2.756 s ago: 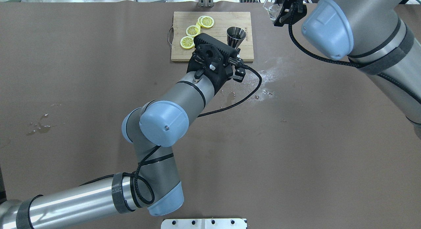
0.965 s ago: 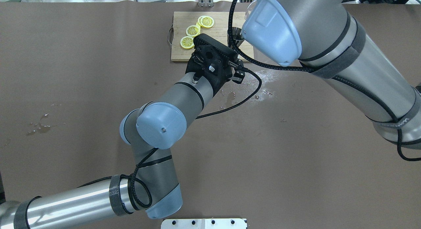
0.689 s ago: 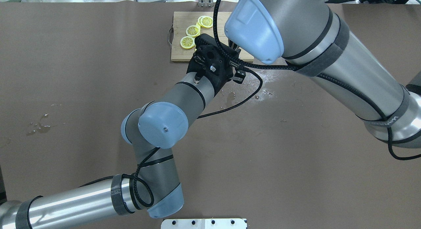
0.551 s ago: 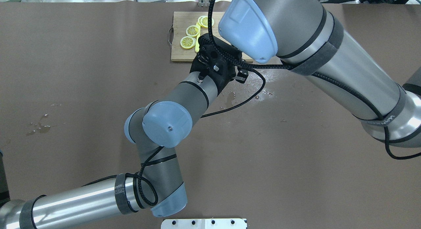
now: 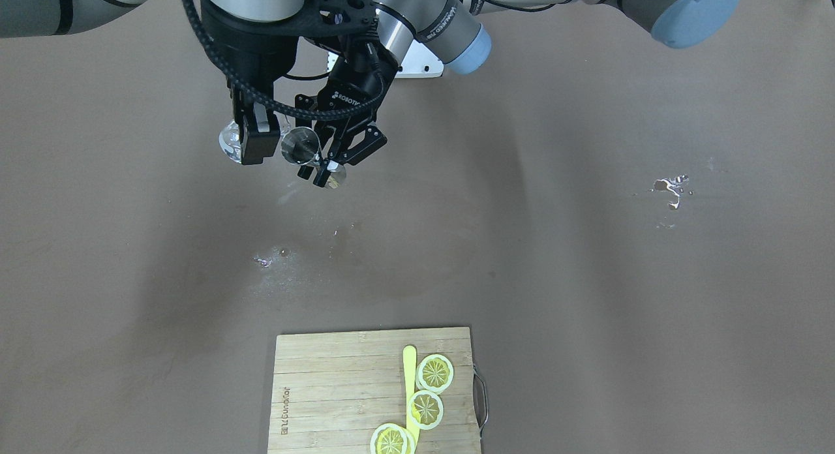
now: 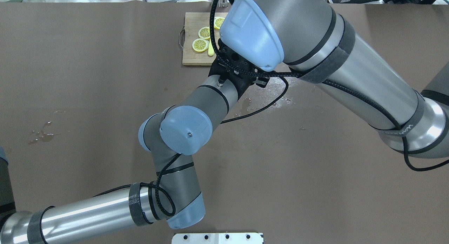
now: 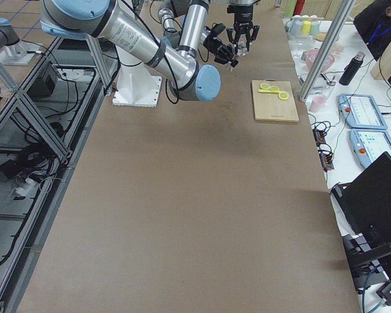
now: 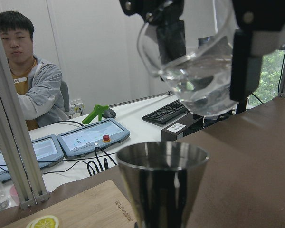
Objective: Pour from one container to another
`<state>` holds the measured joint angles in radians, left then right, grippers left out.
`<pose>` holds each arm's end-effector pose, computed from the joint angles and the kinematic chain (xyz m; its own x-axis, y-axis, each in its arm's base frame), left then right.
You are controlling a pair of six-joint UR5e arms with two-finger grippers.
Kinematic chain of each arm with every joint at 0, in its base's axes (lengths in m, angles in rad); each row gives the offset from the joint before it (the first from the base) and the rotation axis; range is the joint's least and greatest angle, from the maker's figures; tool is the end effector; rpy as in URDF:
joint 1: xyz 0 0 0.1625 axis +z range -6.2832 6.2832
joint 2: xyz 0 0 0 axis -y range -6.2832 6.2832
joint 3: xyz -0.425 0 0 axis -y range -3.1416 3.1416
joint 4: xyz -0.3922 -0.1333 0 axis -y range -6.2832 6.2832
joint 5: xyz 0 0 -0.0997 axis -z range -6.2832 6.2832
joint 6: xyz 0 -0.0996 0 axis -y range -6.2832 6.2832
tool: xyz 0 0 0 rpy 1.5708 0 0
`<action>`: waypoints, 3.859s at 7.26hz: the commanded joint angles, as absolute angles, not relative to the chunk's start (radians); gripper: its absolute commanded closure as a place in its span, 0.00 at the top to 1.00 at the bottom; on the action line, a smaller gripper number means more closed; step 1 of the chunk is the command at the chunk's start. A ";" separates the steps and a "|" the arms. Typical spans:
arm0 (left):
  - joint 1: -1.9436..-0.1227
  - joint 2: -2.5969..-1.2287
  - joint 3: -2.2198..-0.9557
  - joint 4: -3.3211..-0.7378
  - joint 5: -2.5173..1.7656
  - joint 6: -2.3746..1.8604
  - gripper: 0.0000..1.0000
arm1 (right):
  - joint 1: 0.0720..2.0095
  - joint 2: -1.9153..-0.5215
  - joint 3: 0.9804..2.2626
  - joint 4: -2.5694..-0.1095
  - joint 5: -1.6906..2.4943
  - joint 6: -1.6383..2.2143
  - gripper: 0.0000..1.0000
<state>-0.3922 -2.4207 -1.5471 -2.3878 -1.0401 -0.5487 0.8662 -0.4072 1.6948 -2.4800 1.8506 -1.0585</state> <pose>0.5429 -0.4234 0.0490 0.6444 0.5298 -0.5515 0.4723 0.2914 0.8319 -0.3261 -0.5469 0.0064 -0.1981 -0.9603 -0.1962 0.8757 -0.2633 0.4048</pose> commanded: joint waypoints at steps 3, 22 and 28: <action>-0.393 -2.421 -1.549 -2.388 -1.040 -0.549 0.00 | 0.851 -0.396 1.671 -2.519 1.815 -1.063 0.00; -0.393 -2.410 -1.558 -2.393 -1.034 -0.551 0.00 | 0.833 -0.380 1.644 -2.473 1.821 -1.147 0.00; -0.422 -2.378 -1.634 -2.384 -0.985 -0.551 0.00 | 1.022 -0.624 1.891 -2.309 2.035 -1.125 0.00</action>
